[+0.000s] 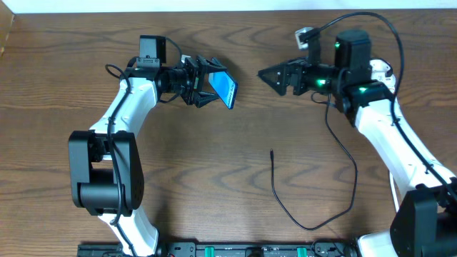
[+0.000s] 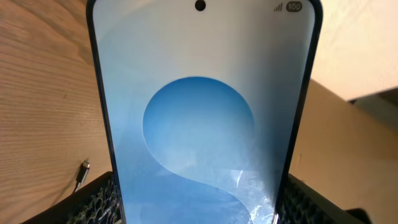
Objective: Plug charger to phone and switch on socket
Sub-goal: 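Move the right gripper toward the phone held by the left gripper, then grasp the phone's edge with the right gripper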
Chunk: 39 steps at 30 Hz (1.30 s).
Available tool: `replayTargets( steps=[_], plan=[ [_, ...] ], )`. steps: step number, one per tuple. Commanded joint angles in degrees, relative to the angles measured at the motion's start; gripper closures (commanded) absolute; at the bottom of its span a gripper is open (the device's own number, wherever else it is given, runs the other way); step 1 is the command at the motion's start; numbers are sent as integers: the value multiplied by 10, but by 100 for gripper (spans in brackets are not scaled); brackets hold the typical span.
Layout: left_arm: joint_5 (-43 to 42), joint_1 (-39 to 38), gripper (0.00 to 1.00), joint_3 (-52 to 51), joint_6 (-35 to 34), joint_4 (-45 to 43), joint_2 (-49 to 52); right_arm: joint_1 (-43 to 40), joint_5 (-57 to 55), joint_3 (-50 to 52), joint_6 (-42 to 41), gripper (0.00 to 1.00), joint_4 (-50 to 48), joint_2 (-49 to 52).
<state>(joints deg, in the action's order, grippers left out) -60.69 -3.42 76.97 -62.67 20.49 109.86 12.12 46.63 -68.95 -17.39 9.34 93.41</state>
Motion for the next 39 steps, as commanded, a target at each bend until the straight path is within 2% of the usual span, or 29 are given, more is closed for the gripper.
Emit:
replayTargets(
  steps=[1, 7, 10, 26, 39],
  plan=[
    [38, 2, 93, 14, -53, -3, -20, 33, -52, -13, -24, 4, -7, 14],
    [100, -12, 93, 14, -108, -3, -20, 80, -133, -13, -24, 5, 3, 24],
    [104, -21, 93, 14, -127, -10, -20, 97, -172, -13, -36, 4, 12, 26],
    [102, -61, 93, 14, -224, -79, -20, 97, -181, -12, -34, 3, 16, 36],
    [102, -100, 93, 14, -232, -95, -20, 102, -181, -12, -34, 11, 0, 75]
  ],
)
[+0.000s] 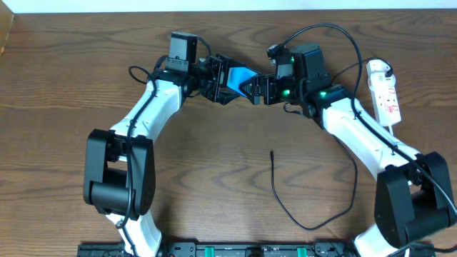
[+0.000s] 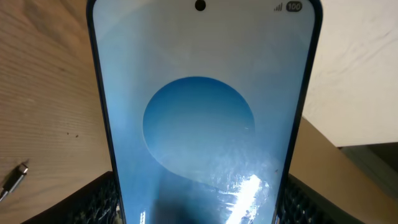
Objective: Plug charger to phone and switch on socket
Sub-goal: 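Grasp the phone's edge with the right gripper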
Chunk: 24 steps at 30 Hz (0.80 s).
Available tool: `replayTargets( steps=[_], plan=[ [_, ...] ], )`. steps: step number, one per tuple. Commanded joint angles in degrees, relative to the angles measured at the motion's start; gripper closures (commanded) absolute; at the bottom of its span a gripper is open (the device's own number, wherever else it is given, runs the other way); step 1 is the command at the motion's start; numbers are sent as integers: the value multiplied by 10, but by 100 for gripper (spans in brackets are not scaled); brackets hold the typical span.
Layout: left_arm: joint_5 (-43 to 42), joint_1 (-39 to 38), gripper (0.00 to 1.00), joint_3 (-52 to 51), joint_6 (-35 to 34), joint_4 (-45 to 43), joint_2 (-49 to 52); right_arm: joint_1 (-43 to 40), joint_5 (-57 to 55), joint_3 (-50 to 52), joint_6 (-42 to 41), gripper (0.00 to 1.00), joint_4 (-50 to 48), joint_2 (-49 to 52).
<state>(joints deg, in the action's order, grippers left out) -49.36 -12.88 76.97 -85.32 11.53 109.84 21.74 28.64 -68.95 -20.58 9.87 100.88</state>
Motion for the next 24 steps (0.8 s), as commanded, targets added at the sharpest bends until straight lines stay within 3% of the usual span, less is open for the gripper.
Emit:
replayTargets(
  steps=[1, 6, 14, 17, 21, 24],
  plan=[
    [-12, -7, 93, 14, -8, -5, -19, 5, -9, -12, -2, 14, -6, 1],
    [-11, -20, 93, 14, -8, -5, -19, 7, -22, -12, -2, 18, -7, 1],
    [-12, -32, 93, 14, -10, -5, -19, 13, -26, -12, -2, 34, -7, 1],
    [-11, -33, 93, 14, -10, -5, -19, 15, -26, -12, -2, 55, -7, 1],
    [-11, -33, 93, 14, -10, -5, -19, 16, -26, -12, -2, 66, -7, 1],
    [-11, -33, 93, 14, -10, -5, -19, 16, -25, -12, -2, 87, -7, 1]
  ],
)
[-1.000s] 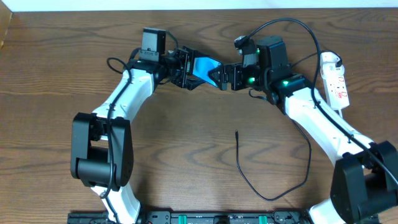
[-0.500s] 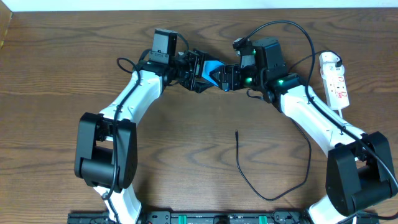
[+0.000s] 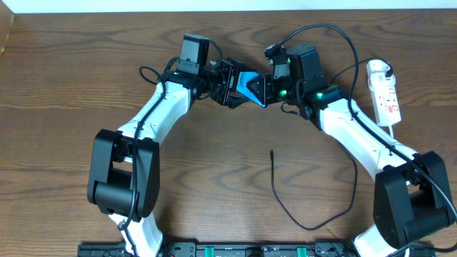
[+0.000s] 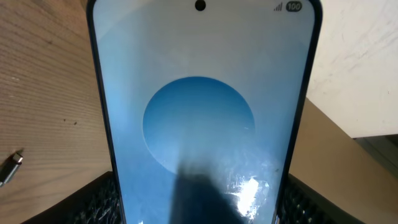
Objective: Plug charger to phone and switch on socket
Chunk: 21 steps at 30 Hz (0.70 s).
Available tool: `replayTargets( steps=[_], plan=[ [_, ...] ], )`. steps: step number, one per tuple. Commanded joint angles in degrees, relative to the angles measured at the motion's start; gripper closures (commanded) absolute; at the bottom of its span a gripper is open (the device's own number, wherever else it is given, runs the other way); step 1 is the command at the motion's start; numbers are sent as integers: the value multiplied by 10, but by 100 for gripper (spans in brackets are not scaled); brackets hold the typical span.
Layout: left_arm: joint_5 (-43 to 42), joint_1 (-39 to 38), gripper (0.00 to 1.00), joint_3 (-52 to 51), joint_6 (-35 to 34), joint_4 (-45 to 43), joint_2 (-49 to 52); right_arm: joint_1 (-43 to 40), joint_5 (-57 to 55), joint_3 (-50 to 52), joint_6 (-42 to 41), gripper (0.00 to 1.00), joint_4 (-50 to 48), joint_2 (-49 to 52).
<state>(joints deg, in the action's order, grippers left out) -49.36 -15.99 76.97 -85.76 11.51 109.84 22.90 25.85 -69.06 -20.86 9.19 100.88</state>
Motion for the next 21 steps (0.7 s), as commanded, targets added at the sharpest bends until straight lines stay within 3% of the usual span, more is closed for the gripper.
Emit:
replayTargets(
  steps=[1, 4, 10, 11, 12, 14, 16, 21],
  plan=[
    [-11, -2, 93, 14, -5, -5, -19, 4, 14, -11, 1, 91, -1, 1],
    [-11, -2, 93, 14, -5, -5, -19, 2, 32, -11, 0, 99, -7, 1],
    [-11, -1, 92, 14, -5, -5, -19, -7, 32, -11, -8, 99, -22, 0],
    [-12, 0, 73, 14, -5, -5, -19, -13, 32, -11, -8, 99, -26, 0],
    [-24, 1, 40, 14, -5, -5, -19, -23, 32, -11, -10, 99, -31, 0],
    [-48, 3, 18, 14, -5, -8, -19, -40, 32, -11, -17, 99, -35, 0],
    [-73, 5, 4, 14, -5, -24, -19, -61, 32, -11, -36, 99, -39, 0],
    [-85, 5, 2, 14, -8, -65, -19, -111, 58, -11, -110, 99, -72, 0]
  ],
)
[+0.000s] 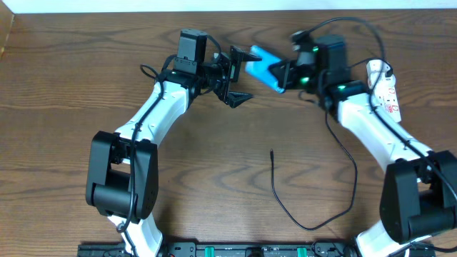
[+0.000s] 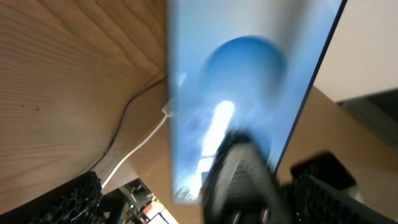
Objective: Plug charger to phone and switch on socket
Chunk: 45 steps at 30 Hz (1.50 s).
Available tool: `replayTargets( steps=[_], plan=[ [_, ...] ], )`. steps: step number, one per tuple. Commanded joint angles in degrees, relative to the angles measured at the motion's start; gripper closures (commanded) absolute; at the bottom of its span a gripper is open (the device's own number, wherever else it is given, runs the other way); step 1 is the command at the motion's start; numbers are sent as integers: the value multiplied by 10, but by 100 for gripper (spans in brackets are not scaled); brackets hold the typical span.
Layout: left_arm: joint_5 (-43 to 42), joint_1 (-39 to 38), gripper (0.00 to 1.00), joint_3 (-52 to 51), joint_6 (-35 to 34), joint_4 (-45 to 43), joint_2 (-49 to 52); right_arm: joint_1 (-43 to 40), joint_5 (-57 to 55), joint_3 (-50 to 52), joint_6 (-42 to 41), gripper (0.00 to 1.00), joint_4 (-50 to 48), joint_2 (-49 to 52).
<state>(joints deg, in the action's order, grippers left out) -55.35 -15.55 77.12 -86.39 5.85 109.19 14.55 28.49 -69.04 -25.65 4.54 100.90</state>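
Observation:
The phone [image 1: 261, 63], its screen lit blue, is off the table at the back middle, with my right gripper [image 1: 280, 75] shut on its right end. My left gripper [image 1: 241, 73] stands open just left of it, fingers spread and apart from the phone. The left wrist view shows the phone [image 2: 249, 81] blurred and tilted, a dark finger of the right gripper [image 2: 239, 180] across its lower part, between my left gripper's open fingers [image 2: 74, 199]. The black charger cable [image 1: 275, 187] lies on the table, its plug tip [image 1: 272, 152] free in the middle.
A white power strip [image 1: 391, 96] lies at the far right, partly behind my right arm. The black cable loops along the front of the wooden table [image 1: 200, 178] and runs up toward the right side.
My left gripper was shut on the phone with the right gripper's finger against it. Now the left is open, and the right holds the phone a little further right.
My left gripper first held the phone up at the back left, the right gripper apart from it. Then both grippers met at the back middle with the phone between them. Now the phone has passed from the left gripper to the right.

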Motion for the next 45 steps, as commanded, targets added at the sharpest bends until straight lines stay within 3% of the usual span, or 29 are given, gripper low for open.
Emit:
replayTargets(
  steps=[1, 9, 13, 17, 24, 33, 42, 45],
  plan=[
    [-25, 1, 2, 12, -5, -8, -13, -32, 36, -12, -78, 99, -32, -1],
    [38, 1, 2, 12, -7, -24, -13, -48, 97, -12, -335, 99, -90, -1],
    [86, 1, 2, 12, -7, -85, -13, -41, 97, -11, -531, 99, -90, -1],
    [126, 1, 2, 12, -8, -130, -13, -38, 98, -12, -623, 99, -91, -1],
    [188, 1, 2, 12, -10, -137, -13, -30, 109, -11, -676, 99, -125, -1],
    [188, 1, 2, 12, -69, -137, -13, -2, 126, -12, -716, 99, -153, -1],
    [190, 1, 0, 12, -69, -137, -13, 21, 133, -11, -751, 99, -155, -1],
    [190, 1, 13, 12, -69, -137, -13, 21, 137, -11, -751, 99, -155, -1]
  ],
)
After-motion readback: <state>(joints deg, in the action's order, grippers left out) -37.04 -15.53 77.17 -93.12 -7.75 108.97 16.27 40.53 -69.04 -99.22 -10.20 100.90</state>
